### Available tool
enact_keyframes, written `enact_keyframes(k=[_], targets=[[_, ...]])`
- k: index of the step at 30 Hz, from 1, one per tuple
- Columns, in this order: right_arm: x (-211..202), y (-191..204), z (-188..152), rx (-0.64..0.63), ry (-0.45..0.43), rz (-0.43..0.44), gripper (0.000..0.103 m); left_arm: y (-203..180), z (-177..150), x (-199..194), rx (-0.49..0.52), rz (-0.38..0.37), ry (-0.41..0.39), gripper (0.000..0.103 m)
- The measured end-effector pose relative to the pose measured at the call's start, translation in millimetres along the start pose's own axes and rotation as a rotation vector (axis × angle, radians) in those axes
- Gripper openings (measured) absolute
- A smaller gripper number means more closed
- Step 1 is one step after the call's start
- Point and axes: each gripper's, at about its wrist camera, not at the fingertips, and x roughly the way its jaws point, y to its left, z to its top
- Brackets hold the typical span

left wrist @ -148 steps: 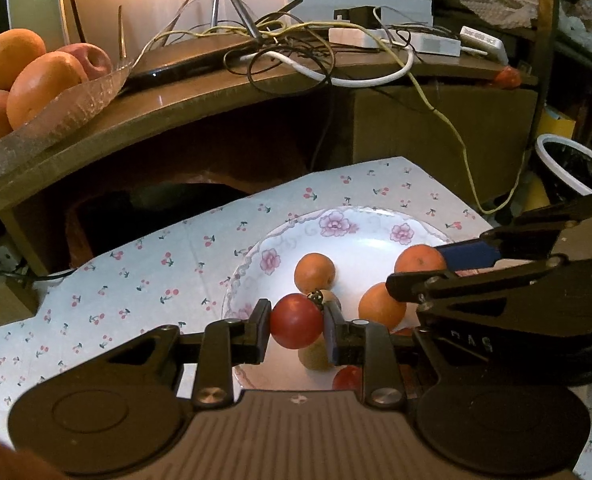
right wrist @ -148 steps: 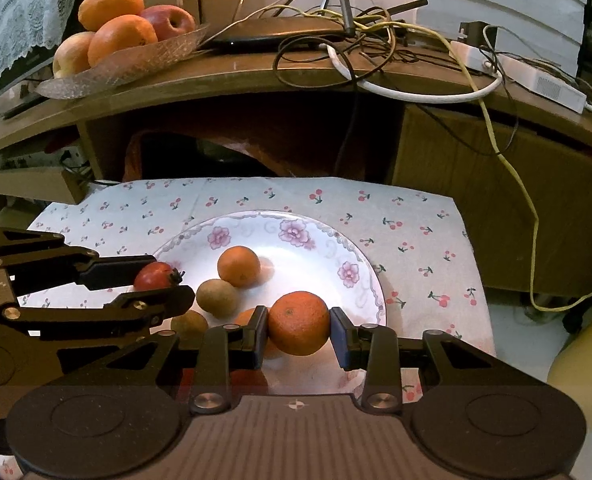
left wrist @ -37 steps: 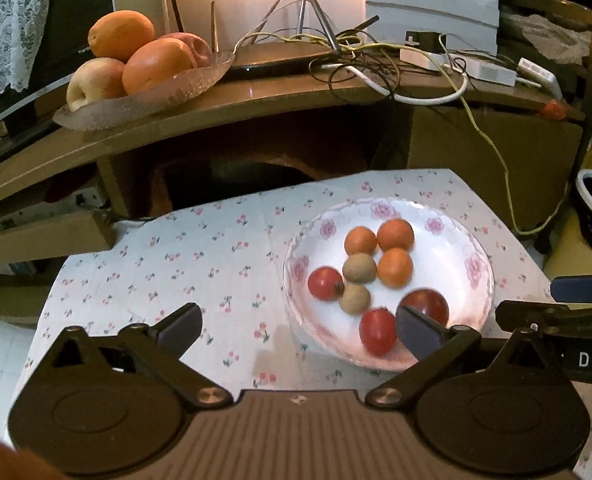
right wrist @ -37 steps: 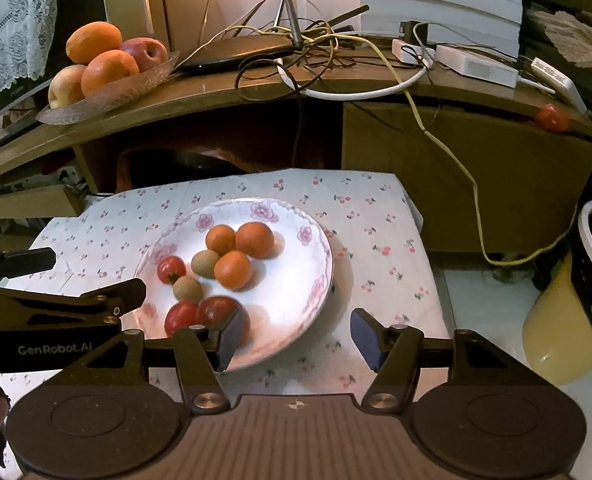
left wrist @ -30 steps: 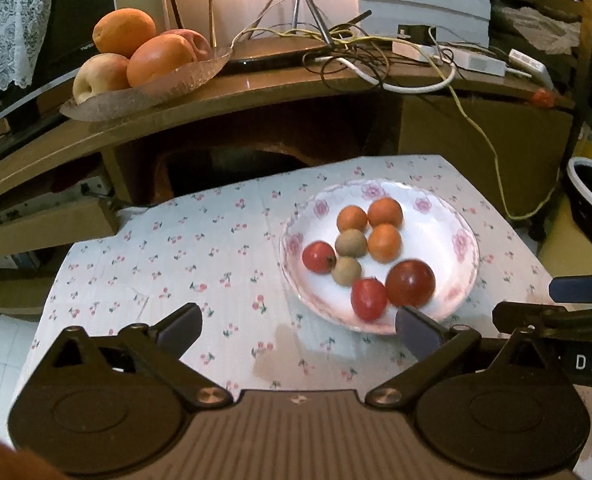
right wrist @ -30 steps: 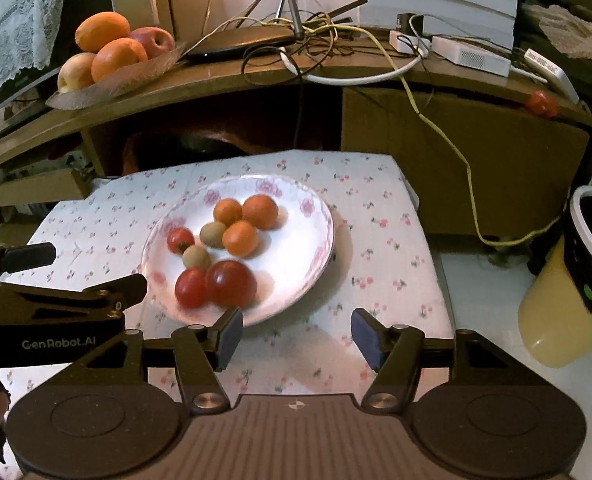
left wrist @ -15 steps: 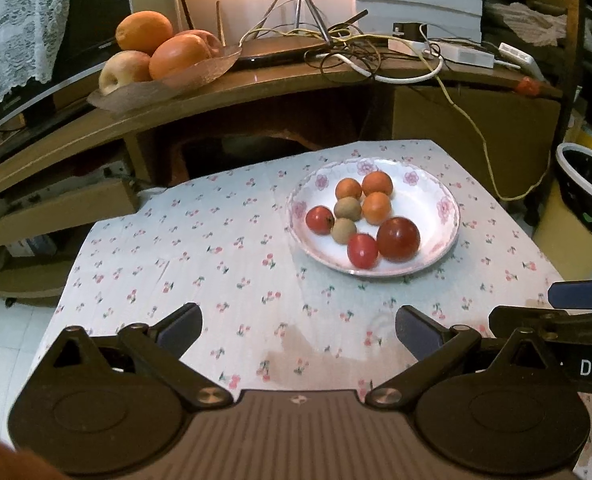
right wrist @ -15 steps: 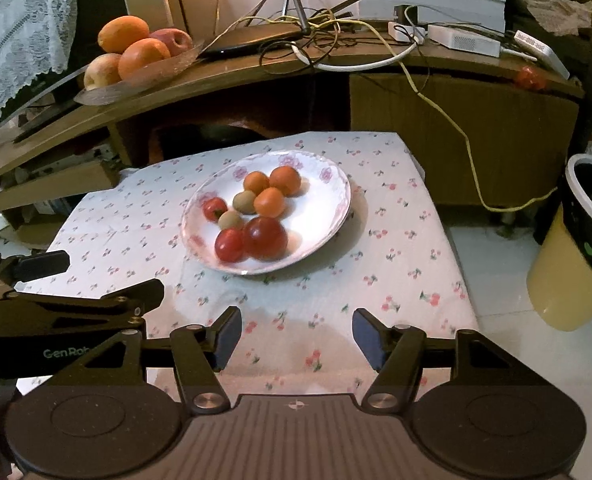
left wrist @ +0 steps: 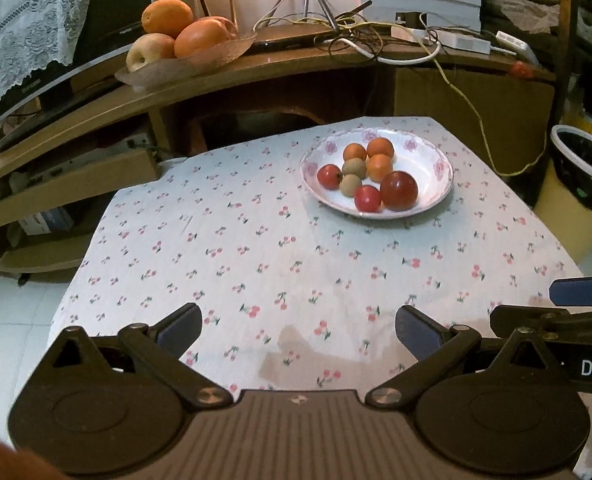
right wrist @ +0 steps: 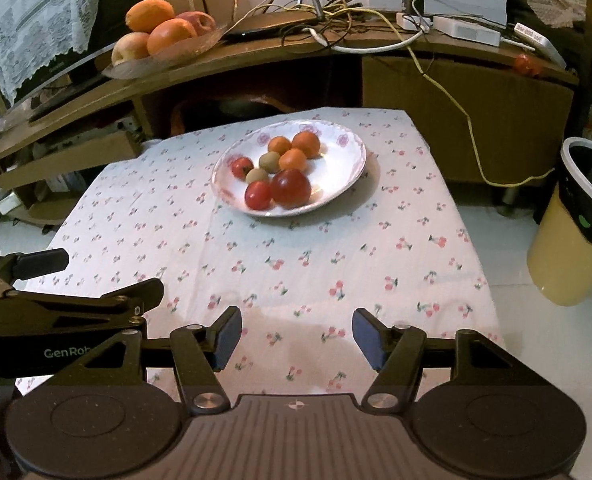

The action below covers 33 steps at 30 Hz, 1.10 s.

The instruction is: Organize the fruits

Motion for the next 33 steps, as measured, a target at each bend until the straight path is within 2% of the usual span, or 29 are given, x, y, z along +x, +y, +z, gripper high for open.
enact_keyframes(k=[19, 33], targets=[[-23.2, 21.3, -35.8, -0.033, 0.026, 0.010, 0.063, 3.9, -36.4, -28.7, -0.002, 0.017, 0.019, 0.103], [-33.3, 25.7, -47.9, -0.033, 0.025, 0.012, 0.063, 4.4, -46.8, -39.7, -0.015, 0.027, 0.012, 0.103]])
